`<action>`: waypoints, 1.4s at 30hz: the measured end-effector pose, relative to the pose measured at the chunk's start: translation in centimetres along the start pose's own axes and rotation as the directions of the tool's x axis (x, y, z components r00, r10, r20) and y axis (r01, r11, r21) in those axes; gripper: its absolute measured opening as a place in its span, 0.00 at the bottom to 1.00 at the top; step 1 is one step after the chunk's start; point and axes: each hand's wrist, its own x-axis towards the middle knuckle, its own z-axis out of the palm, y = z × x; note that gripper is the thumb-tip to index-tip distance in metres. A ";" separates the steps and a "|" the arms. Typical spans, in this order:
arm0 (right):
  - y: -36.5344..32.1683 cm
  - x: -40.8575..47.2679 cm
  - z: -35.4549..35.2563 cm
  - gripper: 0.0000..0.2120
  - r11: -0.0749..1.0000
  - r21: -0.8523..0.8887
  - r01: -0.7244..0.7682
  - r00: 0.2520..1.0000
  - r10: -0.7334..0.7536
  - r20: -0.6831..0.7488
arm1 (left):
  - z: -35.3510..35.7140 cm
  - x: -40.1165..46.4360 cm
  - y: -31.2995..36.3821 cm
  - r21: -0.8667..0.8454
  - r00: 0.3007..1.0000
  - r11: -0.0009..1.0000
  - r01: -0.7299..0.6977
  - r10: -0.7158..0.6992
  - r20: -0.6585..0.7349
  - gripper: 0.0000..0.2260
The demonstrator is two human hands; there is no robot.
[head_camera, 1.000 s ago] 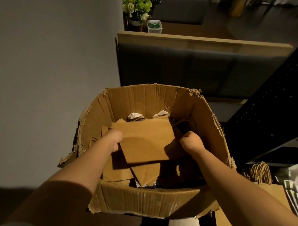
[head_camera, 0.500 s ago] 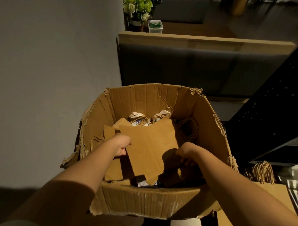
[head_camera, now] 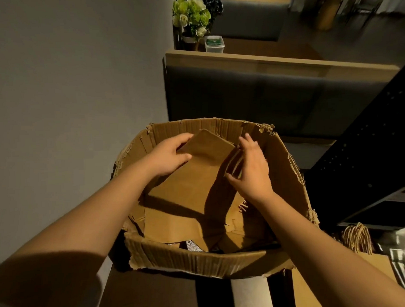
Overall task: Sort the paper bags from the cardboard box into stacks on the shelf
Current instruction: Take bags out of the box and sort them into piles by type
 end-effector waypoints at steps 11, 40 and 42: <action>1.1 1.5 -3.3 0.08 0.983 0.140 -0.119 0.991 0.109 0.075 | 1.6 0.1 -5.0 0.301 0.871 0.818 0.490 -0.468 -0.146 0.26; -0.5 0.1 -8.4 0.10 0.894 0.048 0.445 0.815 -0.427 0.392 | -3.6 1.2 -3.4 0.081 0.891 0.941 0.328 -0.280 -0.357 0.19; -1.3 -0.1 -8.1 0.11 0.821 -0.103 0.562 0.756 -0.459 0.467 | -4.6 1.6 -2.1 0.167 0.913 0.953 0.254 -0.178 -0.368 0.19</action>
